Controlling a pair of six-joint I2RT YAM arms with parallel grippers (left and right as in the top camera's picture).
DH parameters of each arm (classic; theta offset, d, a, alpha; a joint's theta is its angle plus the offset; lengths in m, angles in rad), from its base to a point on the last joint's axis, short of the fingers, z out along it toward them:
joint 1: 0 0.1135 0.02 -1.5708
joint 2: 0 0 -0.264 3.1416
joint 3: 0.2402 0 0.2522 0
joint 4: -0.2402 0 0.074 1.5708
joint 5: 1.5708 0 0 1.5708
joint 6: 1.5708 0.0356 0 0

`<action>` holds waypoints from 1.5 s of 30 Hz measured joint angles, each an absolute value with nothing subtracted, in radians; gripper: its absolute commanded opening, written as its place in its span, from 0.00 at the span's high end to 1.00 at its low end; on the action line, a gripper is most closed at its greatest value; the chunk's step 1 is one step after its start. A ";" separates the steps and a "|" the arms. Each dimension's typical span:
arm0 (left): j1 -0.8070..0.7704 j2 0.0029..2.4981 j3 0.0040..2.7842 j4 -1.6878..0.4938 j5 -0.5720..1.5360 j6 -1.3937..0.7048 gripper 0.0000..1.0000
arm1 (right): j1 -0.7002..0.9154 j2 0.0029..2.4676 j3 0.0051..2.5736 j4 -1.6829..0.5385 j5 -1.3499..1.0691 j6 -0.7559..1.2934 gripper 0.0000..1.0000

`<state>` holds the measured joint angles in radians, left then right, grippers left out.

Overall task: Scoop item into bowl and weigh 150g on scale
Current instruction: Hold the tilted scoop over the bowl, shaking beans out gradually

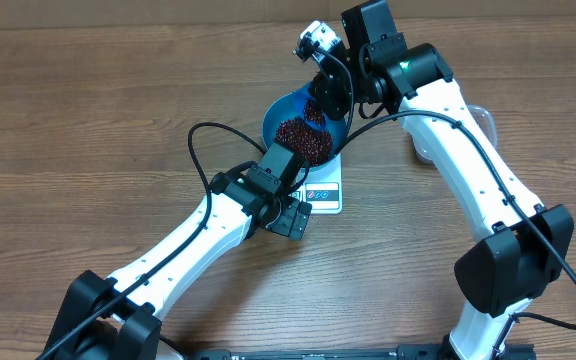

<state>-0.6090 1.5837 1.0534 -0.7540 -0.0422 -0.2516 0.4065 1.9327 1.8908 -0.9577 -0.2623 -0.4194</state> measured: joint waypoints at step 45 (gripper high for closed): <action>-0.609 1.584 1.053 -0.754 -0.042 -0.252 0.01 | 0.408 1.933 1.891 -0.937 -0.262 -0.419 0.96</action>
